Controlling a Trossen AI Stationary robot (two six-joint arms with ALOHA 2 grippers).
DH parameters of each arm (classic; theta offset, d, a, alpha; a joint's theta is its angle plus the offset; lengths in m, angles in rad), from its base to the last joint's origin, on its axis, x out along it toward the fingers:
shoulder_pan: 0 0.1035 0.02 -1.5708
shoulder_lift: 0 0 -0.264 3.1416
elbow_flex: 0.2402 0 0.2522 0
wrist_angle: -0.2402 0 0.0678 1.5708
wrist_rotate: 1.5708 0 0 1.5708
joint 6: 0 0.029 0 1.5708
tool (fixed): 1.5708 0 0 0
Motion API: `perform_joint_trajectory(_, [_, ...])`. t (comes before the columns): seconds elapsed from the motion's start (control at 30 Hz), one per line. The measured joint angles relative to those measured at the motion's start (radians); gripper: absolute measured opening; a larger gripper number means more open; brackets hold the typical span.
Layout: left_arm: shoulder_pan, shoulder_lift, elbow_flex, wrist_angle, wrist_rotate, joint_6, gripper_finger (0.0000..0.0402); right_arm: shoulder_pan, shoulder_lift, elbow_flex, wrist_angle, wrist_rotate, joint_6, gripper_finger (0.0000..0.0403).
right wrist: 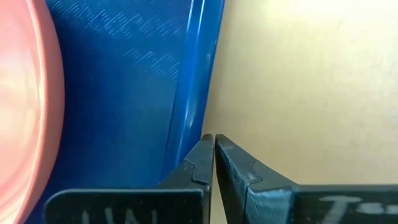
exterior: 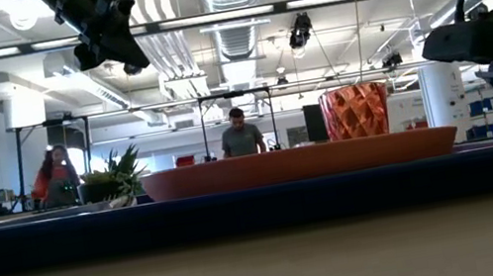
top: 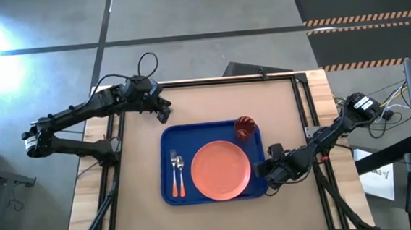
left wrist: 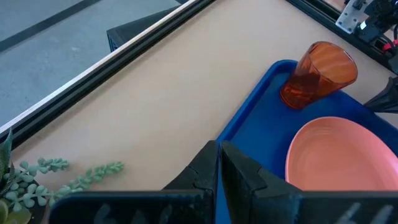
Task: Pick and place plate/cup/fork/spoon on tray
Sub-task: Move the blue serving tray to the center of the table, then return to Home Position
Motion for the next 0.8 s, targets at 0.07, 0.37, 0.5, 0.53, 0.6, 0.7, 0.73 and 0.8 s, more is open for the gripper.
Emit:
perform_joint_trajectory(0.07, [0.0, 0.0, 0.0, 0.0, 0.0, 0.005, 0.0, 0.0, 0.0, 0.0, -0.001, 0.0, -0.014, 0.0008])
perform_joint_trajectory(0.37, [-0.001, -0.109, 0.03, -0.002, -0.031, 0.061, 0.0, 0.0, -0.111, 0.185, -0.346, 0.115, -0.133, 0.0008])
perform_joint_trajectory(0.5, [-0.001, -0.23, 0.043, 0.0, -0.073, 0.088, 0.0, 0.0, -0.177, 0.342, -0.653, 0.23, -0.159, 0.0008])
perform_joint_trajectory(0.53, [-0.003, -0.265, 0.042, 0.0, -0.073, 0.093, 0.0, 0.0, -0.193, 0.376, -0.707, 0.269, -0.183, 0.0008])
perform_joint_trajectory(0.6, [-0.011, -0.338, 0.038, 0.0, -0.073, 0.109, 0.0, 0.0, -0.228, 0.438, -0.755, 0.38, -0.243, 0.0008])
perform_joint_trajectory(0.7, [-0.029, -0.443, 0.024, -0.001, -0.072, 0.109, 0.0, 0.0, -0.29, 0.505, -0.737, 0.565, -0.409, 0.0008])
perform_joint_trajectory(0.73, [-0.035, -0.479, 0.019, -0.001, -0.072, 0.11, 0.0, 0.0, -0.313, 0.523, -0.711, 0.615, -0.478, 0.0008])
perform_joint_trajectory(0.8, [-0.043, -0.553, 0.003, -0.001, -0.07, 0.114, 0.0, 0.0, -0.357, 0.549, -0.649, 0.684, -0.633, 0.0008])
